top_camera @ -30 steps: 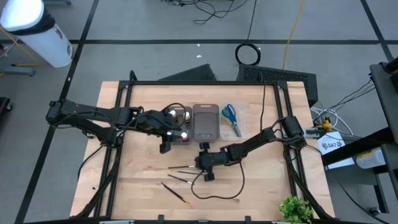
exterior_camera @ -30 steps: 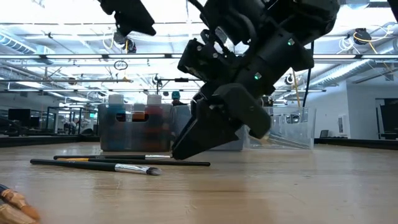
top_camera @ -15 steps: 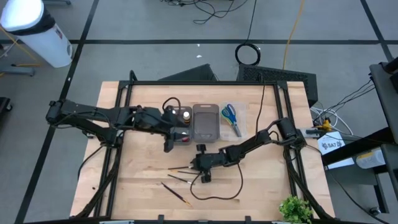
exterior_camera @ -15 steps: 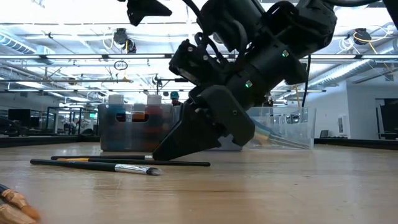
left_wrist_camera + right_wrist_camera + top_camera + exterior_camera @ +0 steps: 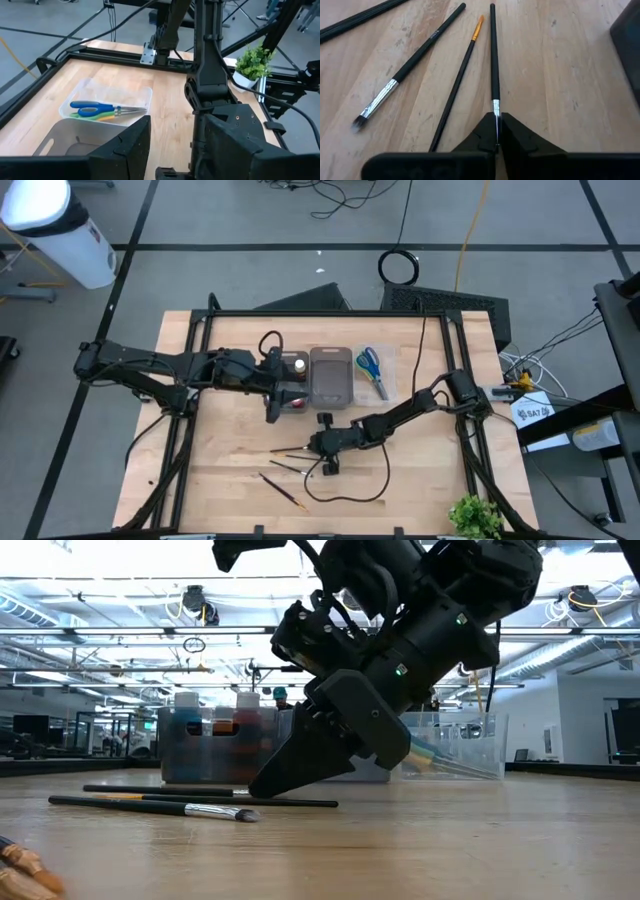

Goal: Pick & Place Paint Supplies
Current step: Put the top silver paintbrush into the right black bin

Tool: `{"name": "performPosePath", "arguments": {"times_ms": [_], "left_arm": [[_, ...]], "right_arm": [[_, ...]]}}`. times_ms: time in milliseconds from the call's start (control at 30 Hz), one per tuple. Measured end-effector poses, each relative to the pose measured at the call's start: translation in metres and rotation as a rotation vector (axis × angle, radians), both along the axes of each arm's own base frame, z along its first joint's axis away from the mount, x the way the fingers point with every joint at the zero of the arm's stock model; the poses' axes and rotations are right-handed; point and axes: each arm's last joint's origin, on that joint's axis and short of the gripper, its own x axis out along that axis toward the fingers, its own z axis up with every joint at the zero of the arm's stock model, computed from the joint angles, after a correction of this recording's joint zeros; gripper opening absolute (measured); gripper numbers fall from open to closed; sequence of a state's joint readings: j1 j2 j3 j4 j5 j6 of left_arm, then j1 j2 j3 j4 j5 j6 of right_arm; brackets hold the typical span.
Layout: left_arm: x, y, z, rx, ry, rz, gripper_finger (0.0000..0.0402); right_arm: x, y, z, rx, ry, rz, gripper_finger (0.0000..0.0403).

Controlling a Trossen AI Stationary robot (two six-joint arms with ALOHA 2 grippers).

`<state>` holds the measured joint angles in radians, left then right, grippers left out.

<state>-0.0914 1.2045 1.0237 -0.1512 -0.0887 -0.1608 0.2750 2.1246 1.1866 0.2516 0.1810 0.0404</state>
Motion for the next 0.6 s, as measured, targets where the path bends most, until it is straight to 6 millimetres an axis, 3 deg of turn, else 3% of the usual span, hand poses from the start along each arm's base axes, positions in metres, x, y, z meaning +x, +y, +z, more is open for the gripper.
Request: {"name": "performPosePath", "arguments": {"times_ms": [233, 600], "left_arm": [[0.000, 0.000, 0.000, 0.000, 0.000, 0.000, 0.0175], [0.000, 0.000, 0.000, 0.000, -0.002, 0.000, 0.0165]], "right_arm": [[0.002, 0.003, 0.007, 0.010, -0.059, -0.031, 0.0003], [-0.012, 0.019, 0.068, -0.049, -0.187, -0.062, 0.0000]]}}
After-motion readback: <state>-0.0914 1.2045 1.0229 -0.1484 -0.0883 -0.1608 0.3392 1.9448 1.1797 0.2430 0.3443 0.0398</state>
